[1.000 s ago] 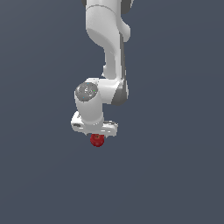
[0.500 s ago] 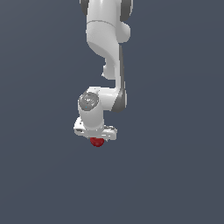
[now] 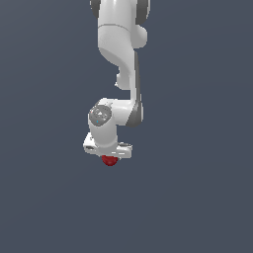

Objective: Pick up the object and move it to a goal position.

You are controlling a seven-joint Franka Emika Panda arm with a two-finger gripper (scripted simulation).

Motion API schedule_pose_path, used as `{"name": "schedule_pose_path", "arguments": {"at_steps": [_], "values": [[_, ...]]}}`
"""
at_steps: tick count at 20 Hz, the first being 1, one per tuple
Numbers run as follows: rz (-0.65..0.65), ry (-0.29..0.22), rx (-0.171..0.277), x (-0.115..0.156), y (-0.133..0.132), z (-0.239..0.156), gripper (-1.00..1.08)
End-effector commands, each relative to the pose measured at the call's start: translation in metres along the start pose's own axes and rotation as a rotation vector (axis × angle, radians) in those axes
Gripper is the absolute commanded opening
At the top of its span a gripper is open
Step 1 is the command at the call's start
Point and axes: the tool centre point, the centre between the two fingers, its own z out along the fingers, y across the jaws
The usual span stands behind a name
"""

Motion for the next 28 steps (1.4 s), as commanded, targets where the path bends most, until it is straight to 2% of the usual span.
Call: {"name": "schedule_pose_path", "arguments": {"at_steps": [1, 8, 14, 28], "values": [[0.000, 0.001, 0.000, 0.001, 0.000, 0.000, -1.00], [0.000, 0.001, 0.000, -0.002, -0.003, -0.006, -1.00], [0.000, 0.001, 0.000, -0.009, -0.015, -0.030, -1.00], [0.000, 0.001, 0.000, -0.042, -0.070, -0.147, -1.00]]}}
